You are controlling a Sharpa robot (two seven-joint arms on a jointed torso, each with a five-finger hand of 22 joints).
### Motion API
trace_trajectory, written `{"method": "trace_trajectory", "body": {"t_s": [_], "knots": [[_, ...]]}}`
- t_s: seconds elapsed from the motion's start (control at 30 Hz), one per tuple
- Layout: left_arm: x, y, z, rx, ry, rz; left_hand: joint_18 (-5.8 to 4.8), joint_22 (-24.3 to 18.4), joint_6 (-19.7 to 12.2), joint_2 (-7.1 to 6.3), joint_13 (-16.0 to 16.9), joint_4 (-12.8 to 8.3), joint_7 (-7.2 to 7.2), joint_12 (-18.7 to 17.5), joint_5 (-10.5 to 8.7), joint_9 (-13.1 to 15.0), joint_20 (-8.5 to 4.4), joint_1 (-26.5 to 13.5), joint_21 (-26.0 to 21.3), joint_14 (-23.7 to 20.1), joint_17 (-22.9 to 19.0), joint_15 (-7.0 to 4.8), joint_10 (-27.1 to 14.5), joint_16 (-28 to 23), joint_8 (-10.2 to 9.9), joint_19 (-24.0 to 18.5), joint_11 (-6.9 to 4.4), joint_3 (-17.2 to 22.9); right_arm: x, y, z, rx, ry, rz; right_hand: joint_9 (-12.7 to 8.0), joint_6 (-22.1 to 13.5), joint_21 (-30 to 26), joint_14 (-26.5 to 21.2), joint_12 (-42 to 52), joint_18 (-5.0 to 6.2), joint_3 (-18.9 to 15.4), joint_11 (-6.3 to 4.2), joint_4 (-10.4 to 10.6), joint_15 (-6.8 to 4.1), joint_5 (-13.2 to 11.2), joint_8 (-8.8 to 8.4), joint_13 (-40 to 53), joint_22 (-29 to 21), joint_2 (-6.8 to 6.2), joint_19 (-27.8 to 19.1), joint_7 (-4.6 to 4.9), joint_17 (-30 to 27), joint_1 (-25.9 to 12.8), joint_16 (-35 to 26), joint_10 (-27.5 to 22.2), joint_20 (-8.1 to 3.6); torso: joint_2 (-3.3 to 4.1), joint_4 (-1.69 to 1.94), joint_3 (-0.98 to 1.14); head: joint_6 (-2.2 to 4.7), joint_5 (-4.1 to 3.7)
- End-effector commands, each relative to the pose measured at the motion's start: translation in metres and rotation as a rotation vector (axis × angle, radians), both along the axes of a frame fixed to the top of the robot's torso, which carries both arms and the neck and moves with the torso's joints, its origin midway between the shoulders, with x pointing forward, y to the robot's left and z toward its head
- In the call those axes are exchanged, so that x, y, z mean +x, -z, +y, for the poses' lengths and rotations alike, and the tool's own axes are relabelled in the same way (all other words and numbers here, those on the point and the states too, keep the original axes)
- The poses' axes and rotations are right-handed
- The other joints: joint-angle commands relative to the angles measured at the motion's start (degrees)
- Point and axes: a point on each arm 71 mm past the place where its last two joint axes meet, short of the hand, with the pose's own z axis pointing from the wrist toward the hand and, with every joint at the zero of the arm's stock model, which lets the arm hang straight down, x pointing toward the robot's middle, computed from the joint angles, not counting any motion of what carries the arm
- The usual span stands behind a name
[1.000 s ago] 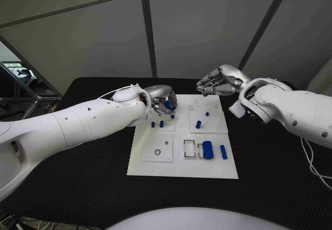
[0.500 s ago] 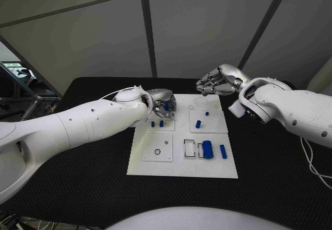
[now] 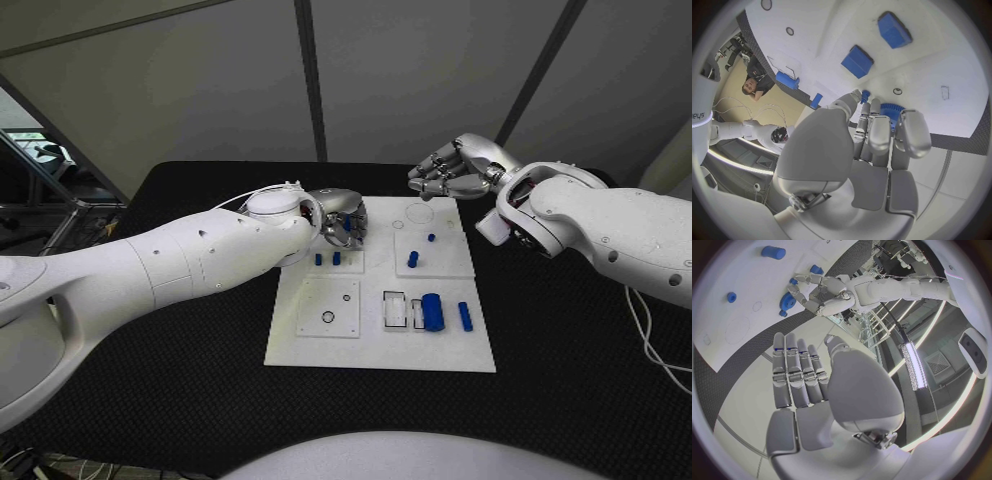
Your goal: Assemble the parts on the task board
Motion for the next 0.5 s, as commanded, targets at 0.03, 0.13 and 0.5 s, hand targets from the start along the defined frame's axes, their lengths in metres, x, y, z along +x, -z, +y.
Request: {"method": "trace_trajectory", "body": {"t_s": [0.03,0.13,0.5], "knots": [[0.0002,0.0005,-0.0005,0.021,0.001,-0.002,-1.38,0.3,0.4,0.48,-0.1,-0.1,-0.03,-0.4,-0.13,-0.1,0.11,0.1,0.5,0.4,-0.1,-0.01,0.5,0.3,-0.3,0.5,-0.05,0.6,-0.0004,-0.0014,0.0019,0.002,-0.009,-0.004,-0.1,-0.5,-0.3,-0.4,-0.1,0.13,0.0,0.0,-0.3,0.11,0.4,-0.11,0.0,-0.1,0.08,0.4,-0.02,-0.1,-0.4,-0.1,-0.4,0.15,0.0,0.05,0.02,-0.09,-0.02],[0.0,0.0012,-0.0006,0.022,-0.001,-0.001,-1.43,0.5,0.5,0.5,-0.1,-0.2,-0.05,-0.5,-0.15,-0.2,0.07,0.2,0.8,0.4,-0.1,-0.04,0.7,0.4,-0.3,0.6,-0.1,0.7,-0.0004,-0.0014,0.0022,0.002,-0.01,-0.004,-0.1,-0.5,-0.3,-0.4,-0.1,0.13,0.0,0.0,-0.3,0.11,0.4,-0.11,0.0,-0.1,0.08,0.4,-0.02,-0.1,-0.4,-0.1,-0.4,0.15,-0.01,0.06,-0.02,-0.05,-0.04],[0.0,0.0038,-0.0003,0.032,-0.006,0.012,-1.53,1.0,1.2,0.67,-0.3,-0.6,-0.17,-0.9,-0.14,-0.4,-0.07,0.6,1.2,0.5,-0.2,-0.2,1.5,0.4,-0.5,0.8,-0.27,1.6,-0.0004,-0.0013,0.0031,0.002,-0.013,-0.003,-0.1,-0.5,-0.3,-0.4,-0.1,0.13,0.0,0.0,-0.3,0.11,0.4,-0.11,0.0,-0.1,0.08,0.4,-0.02,-0.1,-0.4,-0.1,-0.4,0.15,-0.04,0.02,-0.02,-0.05,-0.03]]}}
